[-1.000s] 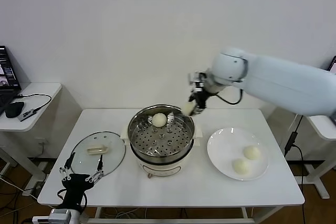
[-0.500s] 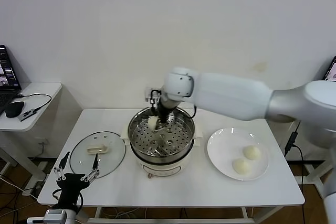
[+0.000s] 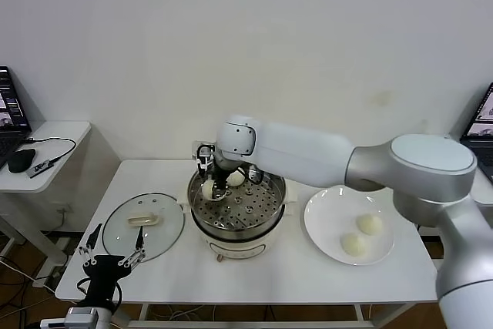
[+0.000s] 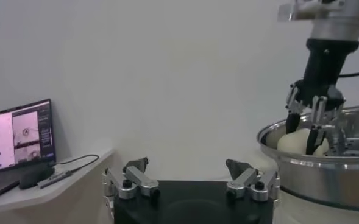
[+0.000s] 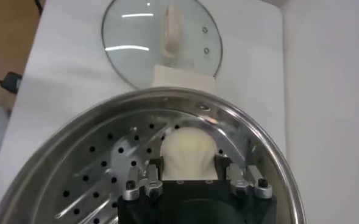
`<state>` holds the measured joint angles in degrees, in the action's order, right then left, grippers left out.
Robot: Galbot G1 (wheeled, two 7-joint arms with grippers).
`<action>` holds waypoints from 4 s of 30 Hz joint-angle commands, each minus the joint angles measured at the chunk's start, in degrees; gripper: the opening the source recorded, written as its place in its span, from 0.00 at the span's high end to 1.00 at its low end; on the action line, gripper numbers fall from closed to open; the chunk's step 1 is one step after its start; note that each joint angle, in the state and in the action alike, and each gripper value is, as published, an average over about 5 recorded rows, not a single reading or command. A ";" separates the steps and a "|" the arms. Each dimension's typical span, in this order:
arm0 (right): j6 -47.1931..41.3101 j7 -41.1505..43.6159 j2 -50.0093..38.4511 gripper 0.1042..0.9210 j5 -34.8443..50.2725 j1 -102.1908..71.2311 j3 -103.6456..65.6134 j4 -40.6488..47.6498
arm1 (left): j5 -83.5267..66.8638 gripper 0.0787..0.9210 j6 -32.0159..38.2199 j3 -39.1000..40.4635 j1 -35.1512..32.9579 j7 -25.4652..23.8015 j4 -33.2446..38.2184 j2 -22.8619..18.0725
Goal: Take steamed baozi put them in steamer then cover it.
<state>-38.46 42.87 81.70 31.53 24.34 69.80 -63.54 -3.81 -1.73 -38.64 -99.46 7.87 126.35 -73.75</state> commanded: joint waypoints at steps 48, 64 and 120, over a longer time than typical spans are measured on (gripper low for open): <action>20.10 19.03 -58.17 0.12 -33.07 -8.27 -4.72 -30.80 | 3.89 0.12 0.03 5.22 -2.50 0.28 1.01 -1.85; 20.04 16.06 -54.77 0.12 -36.96 -28.35 -19.42 -23.43 | 3.91 0.12 -0.03 4.44 -2.63 0.28 0.25 -1.86; 15.83 20.54 -46.05 0.44 -23.47 6.32 -8.39 -22.54 | 2.96 0.12 -0.03 4.16 -1.68 0.45 0.92 -1.41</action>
<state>-22.33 62.95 32.53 2.38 14.79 54.72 -85.02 -0.80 -1.73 -34.49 -101.15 8.32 127.17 -75.16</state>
